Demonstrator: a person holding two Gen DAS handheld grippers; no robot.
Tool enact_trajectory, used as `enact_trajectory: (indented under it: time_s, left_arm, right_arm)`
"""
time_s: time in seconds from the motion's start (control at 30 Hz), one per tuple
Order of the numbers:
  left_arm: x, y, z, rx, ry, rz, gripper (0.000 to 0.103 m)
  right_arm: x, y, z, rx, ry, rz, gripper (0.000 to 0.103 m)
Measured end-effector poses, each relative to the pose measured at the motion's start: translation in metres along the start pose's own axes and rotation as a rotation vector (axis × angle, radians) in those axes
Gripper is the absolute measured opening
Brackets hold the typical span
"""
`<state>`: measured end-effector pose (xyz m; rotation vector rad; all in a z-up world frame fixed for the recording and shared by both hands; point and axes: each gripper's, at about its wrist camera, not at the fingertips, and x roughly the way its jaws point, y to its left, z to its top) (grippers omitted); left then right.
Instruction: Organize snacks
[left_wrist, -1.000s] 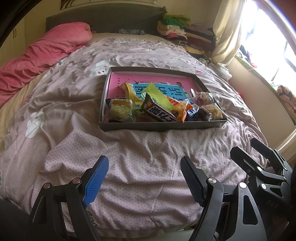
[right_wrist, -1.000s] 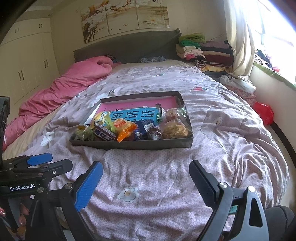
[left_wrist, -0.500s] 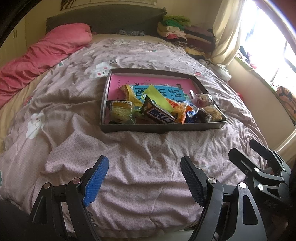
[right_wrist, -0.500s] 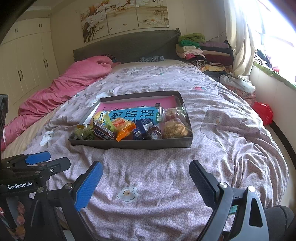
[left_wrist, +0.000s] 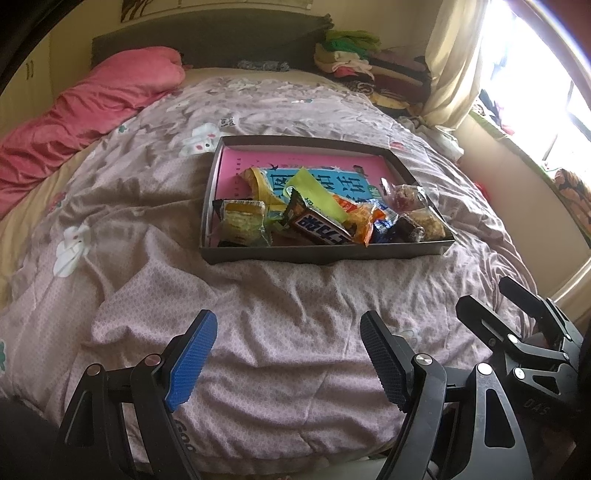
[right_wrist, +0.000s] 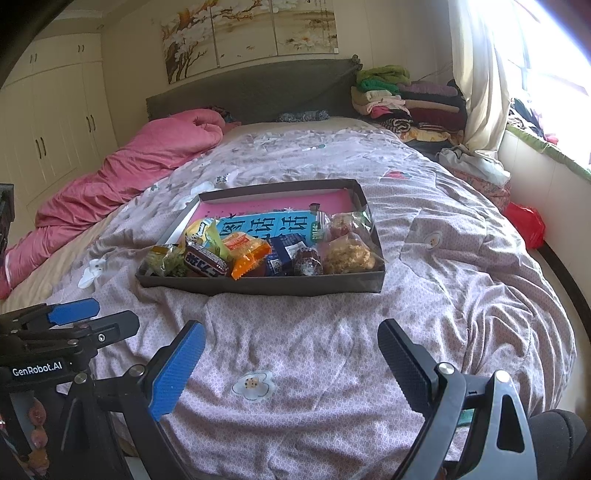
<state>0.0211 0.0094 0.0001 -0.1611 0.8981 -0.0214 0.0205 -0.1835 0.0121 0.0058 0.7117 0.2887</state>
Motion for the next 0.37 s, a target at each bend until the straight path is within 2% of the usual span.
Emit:
enact_trajectory:
  time_s: [0.13, 0.37]
  left_arm:
    - [0.003, 0.002, 0.001, -0.015, 0.011, 0.044, 0.081]
    - [0.008, 0.021, 0.006, -0.069, -0.006, 0.041, 0.081]
  right_arm:
    - [0.0, 0.0, 0.0, 0.0, 0.0, 0.001, 0.094]
    - [0.008, -0.005, -0.002, 0.016, 0.004, 0.002, 0.096]
